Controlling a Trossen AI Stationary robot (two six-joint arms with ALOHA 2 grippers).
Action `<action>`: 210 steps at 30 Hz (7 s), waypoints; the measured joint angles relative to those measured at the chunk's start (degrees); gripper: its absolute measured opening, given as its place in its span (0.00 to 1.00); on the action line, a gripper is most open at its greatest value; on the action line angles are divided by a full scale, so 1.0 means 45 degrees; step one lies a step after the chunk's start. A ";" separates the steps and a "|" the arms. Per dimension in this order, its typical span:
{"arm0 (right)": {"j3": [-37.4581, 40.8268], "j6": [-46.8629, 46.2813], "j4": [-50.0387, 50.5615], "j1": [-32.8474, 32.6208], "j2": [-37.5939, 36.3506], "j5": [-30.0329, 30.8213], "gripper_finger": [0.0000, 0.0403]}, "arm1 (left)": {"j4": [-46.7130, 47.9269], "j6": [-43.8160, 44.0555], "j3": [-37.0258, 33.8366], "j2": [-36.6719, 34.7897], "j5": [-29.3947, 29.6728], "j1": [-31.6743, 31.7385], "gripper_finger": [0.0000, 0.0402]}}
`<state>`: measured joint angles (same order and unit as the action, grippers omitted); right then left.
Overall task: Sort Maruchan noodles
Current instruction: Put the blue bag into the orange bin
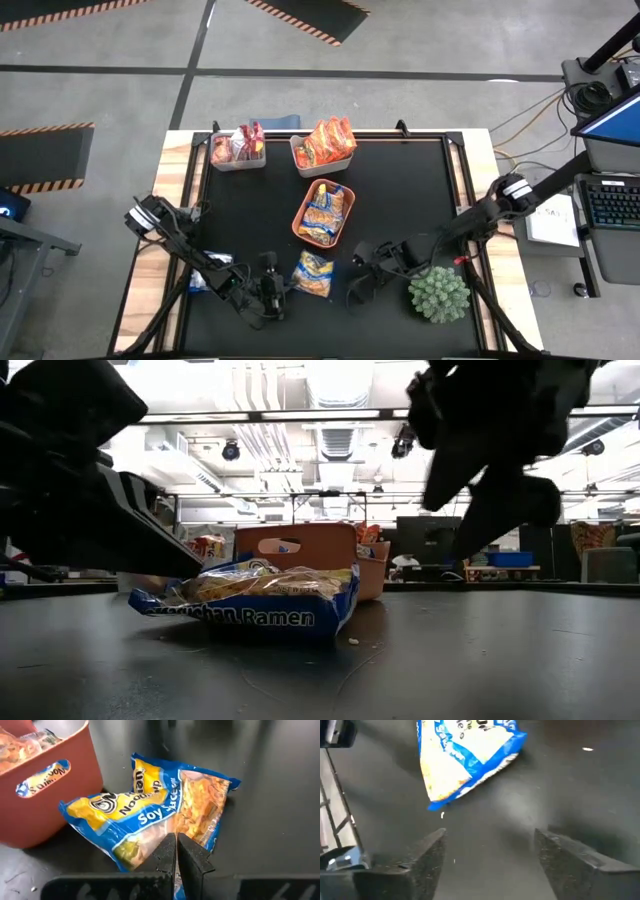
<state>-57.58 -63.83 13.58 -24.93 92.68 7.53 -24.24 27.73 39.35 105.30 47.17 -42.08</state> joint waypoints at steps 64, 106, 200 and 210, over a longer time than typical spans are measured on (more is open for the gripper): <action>-0.0034 0.6739 -0.7824 0.0459 0.0976 0.2686 0.17 | 0.3380 -0.2681 -0.0022 -0.4799 0.1565 -0.0533 0.00; 0.0063 1.2811 -0.5170 0.2662 0.0161 0.5240 0.17 | 0.3960 -0.2658 -0.0063 -0.4961 0.3193 -0.0504 0.00; -0.1690 1.2088 -0.2408 0.0845 0.0171 0.4332 0.34 | 2.1026 1.6098 0.4131 -0.1429 -0.8704 -0.0439 0.33; -0.1690 1.2052 -0.2413 0.0845 0.0171 0.4332 0.33 | 2.0025 1.6006 0.4163 -0.0903 -0.8221 -0.0424 0.57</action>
<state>-65.19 -9.59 2.72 -21.12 93.45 27.03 65.87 99.76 58.08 101.24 10.18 -43.99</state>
